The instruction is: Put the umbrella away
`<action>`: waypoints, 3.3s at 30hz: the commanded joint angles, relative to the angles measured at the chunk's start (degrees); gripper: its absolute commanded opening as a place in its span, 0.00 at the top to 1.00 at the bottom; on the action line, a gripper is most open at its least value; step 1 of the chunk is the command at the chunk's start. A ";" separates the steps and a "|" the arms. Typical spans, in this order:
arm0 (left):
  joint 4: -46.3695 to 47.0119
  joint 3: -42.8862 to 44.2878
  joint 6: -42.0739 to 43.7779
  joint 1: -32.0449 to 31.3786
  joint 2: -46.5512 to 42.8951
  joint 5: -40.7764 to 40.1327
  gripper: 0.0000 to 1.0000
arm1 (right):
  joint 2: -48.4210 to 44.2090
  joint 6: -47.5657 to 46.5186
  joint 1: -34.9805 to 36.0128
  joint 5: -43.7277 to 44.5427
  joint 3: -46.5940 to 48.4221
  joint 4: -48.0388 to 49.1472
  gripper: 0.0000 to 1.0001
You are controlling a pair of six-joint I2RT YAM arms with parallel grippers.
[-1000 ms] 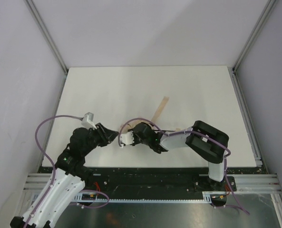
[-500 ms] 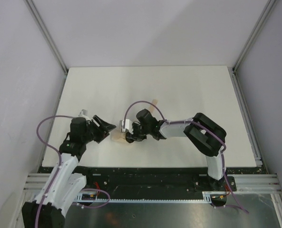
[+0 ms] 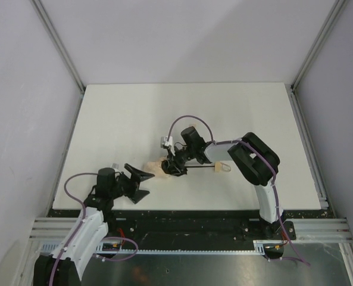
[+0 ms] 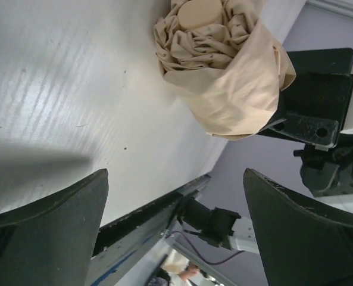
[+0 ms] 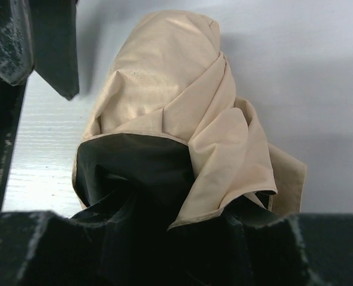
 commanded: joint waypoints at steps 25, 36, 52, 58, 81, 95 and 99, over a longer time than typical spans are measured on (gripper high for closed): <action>43.42 6.39 -19.82 -19.47 46.60 -27.61 0.11 | 6.93 7.64 -2.42 -8.42 -4.43 -10.30 1.00; 47.23 6.07 -13.50 -19.42 54.59 -27.18 0.90 | 6.30 8.79 -1.45 -12.01 -0.85 -13.97 1.00; 47.01 5.56 -15.40 -18.99 59.95 -21.84 1.00 | -19.04 21.15 -7.44 14.02 -1.15 -20.83 0.01; 41.82 8.15 -16.71 -18.49 61.02 -18.16 1.00 | -27.93 11.30 0.07 30.19 -5.22 -18.48 0.01; 19.21 17.39 -14.31 -16.13 59.65 -14.87 1.00 | -12.79 7.55 13.73 68.27 -8.89 -1.24 0.09; 15.80 20.05 -8.84 -14.57 55.72 -16.49 0.96 | -5.04 12.59 2.52 29.14 -8.84 -4.21 0.99; 17.71 18.61 -5.65 -10.62 51.20 -15.02 0.54 | -1.68 14.21 1.30 19.04 -8.25 -4.80 1.00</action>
